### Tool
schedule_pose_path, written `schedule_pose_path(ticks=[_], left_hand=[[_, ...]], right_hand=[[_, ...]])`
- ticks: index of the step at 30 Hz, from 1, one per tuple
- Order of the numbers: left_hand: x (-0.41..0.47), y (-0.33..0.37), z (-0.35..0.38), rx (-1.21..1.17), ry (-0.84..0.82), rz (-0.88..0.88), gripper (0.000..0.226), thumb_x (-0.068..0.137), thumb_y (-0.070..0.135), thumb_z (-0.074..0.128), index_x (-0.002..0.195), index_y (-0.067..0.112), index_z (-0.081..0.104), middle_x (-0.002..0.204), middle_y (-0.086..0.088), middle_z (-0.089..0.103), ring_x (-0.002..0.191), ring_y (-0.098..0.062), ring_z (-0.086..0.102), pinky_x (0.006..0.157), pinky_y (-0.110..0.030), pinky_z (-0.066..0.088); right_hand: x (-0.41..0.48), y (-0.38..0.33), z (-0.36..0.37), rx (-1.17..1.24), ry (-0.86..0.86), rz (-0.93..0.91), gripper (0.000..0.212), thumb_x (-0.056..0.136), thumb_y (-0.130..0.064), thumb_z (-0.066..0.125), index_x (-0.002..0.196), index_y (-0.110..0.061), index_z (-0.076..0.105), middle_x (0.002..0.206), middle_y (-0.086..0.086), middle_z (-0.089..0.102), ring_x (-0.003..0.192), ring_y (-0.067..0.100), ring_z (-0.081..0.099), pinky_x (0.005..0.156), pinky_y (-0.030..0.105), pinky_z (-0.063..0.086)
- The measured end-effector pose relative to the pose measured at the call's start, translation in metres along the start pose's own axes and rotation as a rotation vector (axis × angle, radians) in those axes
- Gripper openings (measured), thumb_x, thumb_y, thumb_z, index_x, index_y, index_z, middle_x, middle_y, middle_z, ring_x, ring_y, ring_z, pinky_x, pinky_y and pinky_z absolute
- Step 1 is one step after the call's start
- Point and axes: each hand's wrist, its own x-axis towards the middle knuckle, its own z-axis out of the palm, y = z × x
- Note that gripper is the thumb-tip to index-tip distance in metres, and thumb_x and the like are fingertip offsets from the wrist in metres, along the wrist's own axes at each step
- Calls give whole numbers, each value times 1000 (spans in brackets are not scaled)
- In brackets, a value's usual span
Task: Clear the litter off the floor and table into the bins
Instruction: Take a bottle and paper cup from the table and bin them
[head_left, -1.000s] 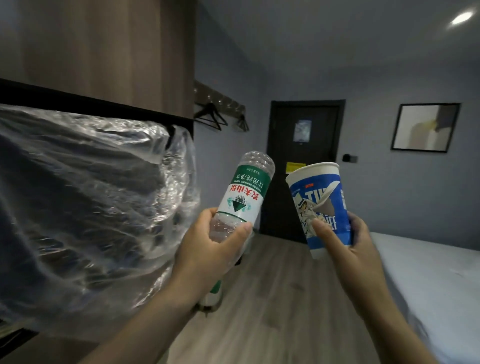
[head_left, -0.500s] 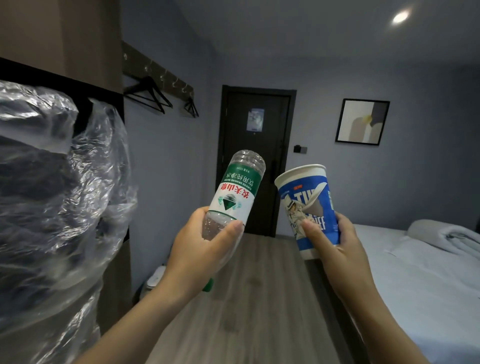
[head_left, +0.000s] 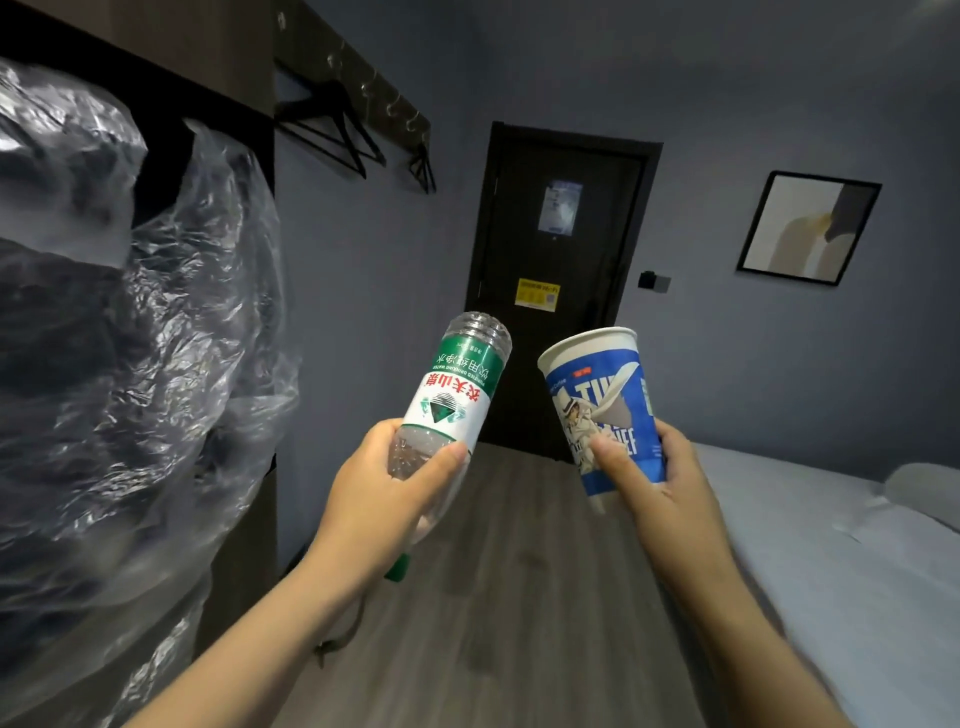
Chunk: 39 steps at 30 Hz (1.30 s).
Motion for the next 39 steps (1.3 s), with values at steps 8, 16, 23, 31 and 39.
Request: schedule_pose_path(ticks=[8, 16, 23, 31, 39], left_hand=[[121, -73, -11, 29, 69, -40, 30, 75, 45, 72, 99, 34, 59, 84, 30, 65, 71, 11, 63, 41, -9, 43], [277, -125, -13, 164, 61, -91, 34, 71, 59, 72, 96, 40, 58, 79, 10, 70, 57, -5, 64, 42, -18, 42], [384, -190, -8, 170, 29, -144, 40, 71, 57, 72, 102, 35, 57, 82, 6, 70, 55, -3, 61, 44, -16, 42], [530, -261, -11, 126, -12, -168, 44, 69, 56, 73, 102, 31, 57, 88, 3, 70, 63, -9, 62, 49, -20, 45], [660, -338, 0, 11, -29, -274, 67, 48, 66, 72, 102, 26, 61, 84, 2, 71, 63, -15, 67, 54, -33, 51]], right_hand=[[99, 77, 89, 22, -23, 40, 35, 78, -45, 70, 109, -40, 54, 94, -26, 66, 86, -10, 62, 71, 19, 49], [224, 142, 180, 73, -58, 122, 31, 79, -47, 70, 103, -44, 51, 95, -25, 64, 81, -13, 61, 64, 16, 43], [308, 194, 241, 37, -72, 166, 27, 79, -47, 69, 97, -46, 50, 96, -24, 64, 83, -10, 63, 66, 19, 47], [404, 247, 321, -6, 3, 184, 39, 80, -47, 70, 114, -37, 55, 101, -19, 67, 85, -3, 66, 72, 23, 50], [489, 316, 381, -49, 24, 271, 33, 78, -45, 72, 106, -39, 56, 92, -23, 68, 80, -4, 66, 59, 13, 48]])
